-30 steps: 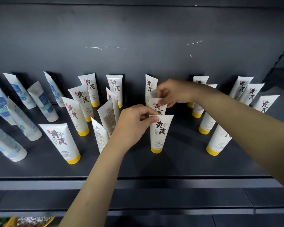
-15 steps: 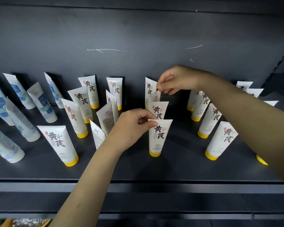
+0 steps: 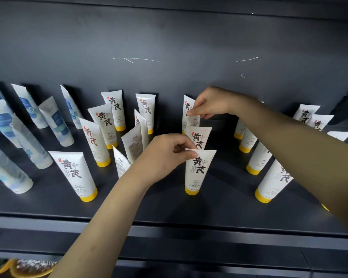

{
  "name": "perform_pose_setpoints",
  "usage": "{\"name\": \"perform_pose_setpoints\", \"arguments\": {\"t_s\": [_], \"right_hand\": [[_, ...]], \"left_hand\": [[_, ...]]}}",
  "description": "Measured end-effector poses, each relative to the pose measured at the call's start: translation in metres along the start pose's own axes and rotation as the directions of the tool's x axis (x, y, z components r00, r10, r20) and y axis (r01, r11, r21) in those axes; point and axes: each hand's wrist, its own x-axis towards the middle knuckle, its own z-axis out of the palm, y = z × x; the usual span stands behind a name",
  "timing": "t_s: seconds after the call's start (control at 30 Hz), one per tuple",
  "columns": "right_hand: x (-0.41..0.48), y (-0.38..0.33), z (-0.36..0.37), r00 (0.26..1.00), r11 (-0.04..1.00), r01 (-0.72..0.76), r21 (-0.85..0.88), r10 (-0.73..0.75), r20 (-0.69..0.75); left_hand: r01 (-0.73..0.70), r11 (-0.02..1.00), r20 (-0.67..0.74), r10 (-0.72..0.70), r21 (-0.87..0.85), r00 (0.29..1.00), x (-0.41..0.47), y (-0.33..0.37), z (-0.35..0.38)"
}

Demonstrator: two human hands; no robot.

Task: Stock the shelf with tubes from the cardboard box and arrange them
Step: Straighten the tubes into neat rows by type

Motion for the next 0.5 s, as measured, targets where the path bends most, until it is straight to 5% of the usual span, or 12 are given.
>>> {"name": "perform_pose_setpoints", "arguments": {"t_s": [0.33, 0.5], "right_hand": [[-0.0040, -0.0036, 0.0015, 1.000, 0.981, 0.022, 0.194, -0.022, -0.006], [0.0016, -0.0053, 0.0038, 1.000, 0.990, 0.008, 0.138, -0.006, -0.020]], "left_hand": [[-0.014, 1.000, 0.010, 0.014, 0.012, 1.000, 0.0017, -0.0003, -0.0004], [-0.010, 1.000, 0.019, 0.010, -0.003, 1.000, 0.0014, 0.0003, -0.0011]]}}
